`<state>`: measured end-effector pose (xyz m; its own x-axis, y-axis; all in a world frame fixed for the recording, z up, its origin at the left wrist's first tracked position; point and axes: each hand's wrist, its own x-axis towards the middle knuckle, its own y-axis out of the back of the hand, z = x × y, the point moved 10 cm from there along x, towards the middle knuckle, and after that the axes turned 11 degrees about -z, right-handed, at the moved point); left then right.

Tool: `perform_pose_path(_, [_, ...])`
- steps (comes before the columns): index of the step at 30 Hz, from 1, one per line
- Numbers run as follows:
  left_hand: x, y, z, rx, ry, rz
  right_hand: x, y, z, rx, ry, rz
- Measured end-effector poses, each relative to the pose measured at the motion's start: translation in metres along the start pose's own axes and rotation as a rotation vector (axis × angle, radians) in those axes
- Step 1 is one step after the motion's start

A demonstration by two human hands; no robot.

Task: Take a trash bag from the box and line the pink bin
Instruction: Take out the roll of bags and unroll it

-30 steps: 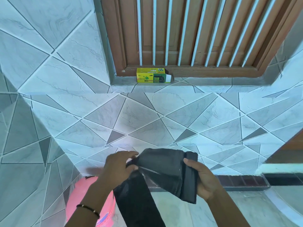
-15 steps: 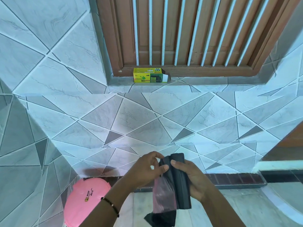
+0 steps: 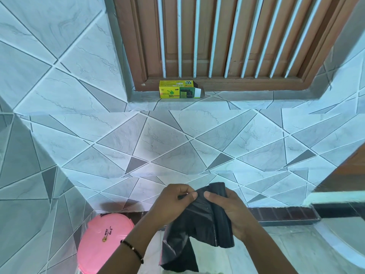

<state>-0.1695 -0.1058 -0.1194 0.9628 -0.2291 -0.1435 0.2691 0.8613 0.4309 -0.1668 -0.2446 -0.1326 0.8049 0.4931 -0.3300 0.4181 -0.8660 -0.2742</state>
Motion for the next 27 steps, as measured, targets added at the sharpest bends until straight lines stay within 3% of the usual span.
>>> perform_pose_path(7, [-0.006, 0.007, 0.002, -0.028, 0.018, 0.045, -0.001, -0.001, -0.008, -0.101, 0.051, 0.032])
perform_pose_path(11, [-0.011, 0.024, 0.002, 0.031, 0.036, 0.201, -0.003, -0.007, -0.008, -0.028, 0.078, 0.077])
perform_pose_path(19, [-0.019, 0.027, -0.004, -0.178, 0.078, 0.323, 0.000, -0.017, -0.009, 0.127, 0.098, 0.082])
perform_pose_path(27, [-0.019, 0.031, -0.005, -0.239, 0.091, 0.373, 0.003, -0.017, -0.013, 0.081, 0.174, 0.140])
